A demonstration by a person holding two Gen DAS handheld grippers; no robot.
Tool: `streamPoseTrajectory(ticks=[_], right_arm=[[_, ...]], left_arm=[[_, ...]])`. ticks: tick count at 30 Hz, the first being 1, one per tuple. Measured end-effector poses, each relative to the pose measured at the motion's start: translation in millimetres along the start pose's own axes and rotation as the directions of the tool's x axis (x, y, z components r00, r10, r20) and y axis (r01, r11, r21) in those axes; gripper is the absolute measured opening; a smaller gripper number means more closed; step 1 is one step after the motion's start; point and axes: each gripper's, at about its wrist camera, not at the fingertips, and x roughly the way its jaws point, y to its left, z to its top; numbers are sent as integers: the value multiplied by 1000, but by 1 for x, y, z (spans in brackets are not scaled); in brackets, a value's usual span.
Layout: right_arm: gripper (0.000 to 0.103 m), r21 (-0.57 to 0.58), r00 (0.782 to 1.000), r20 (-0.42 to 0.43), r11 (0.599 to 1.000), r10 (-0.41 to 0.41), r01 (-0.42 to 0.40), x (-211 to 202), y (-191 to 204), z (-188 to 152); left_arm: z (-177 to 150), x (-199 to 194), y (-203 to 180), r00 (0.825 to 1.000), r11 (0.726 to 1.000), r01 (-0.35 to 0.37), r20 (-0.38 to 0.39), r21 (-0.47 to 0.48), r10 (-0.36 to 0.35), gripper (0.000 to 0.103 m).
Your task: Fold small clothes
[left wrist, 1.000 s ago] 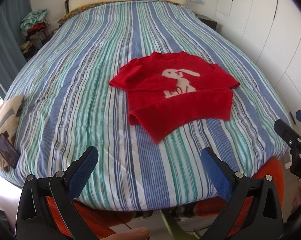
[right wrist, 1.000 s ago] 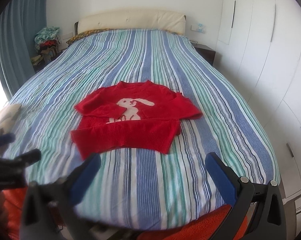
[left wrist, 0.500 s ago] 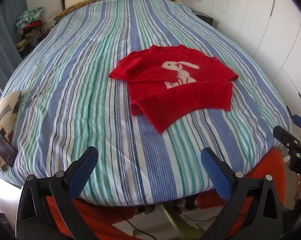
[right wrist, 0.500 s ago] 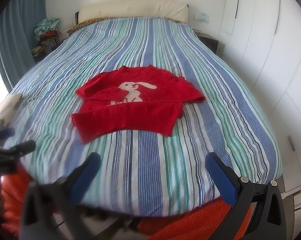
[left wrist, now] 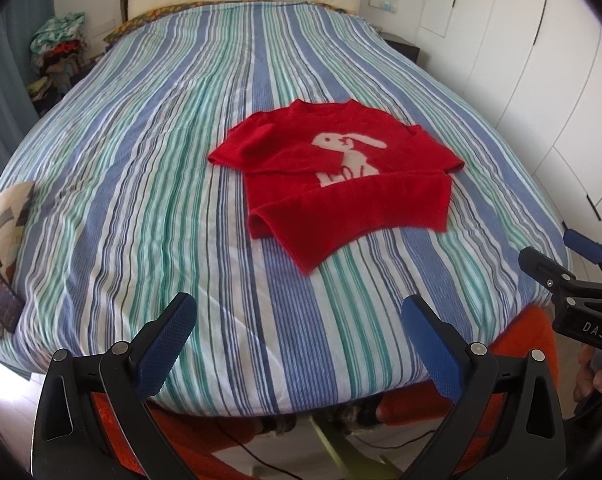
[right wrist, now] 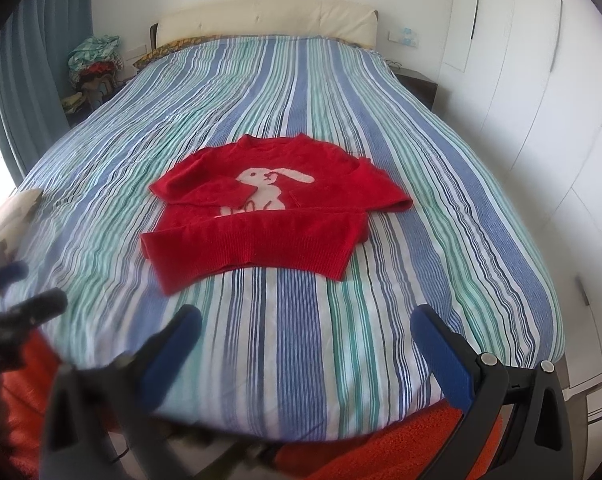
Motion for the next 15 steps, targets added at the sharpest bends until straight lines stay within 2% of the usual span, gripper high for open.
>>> streamPoseTrajectory(ticks=[15], right_arm=[[103,-8,1000,-4,1000,11,-11,5,7,6]], left_arm=[[0,9,1,1000,1000,15,-19,-8,-16,102]])
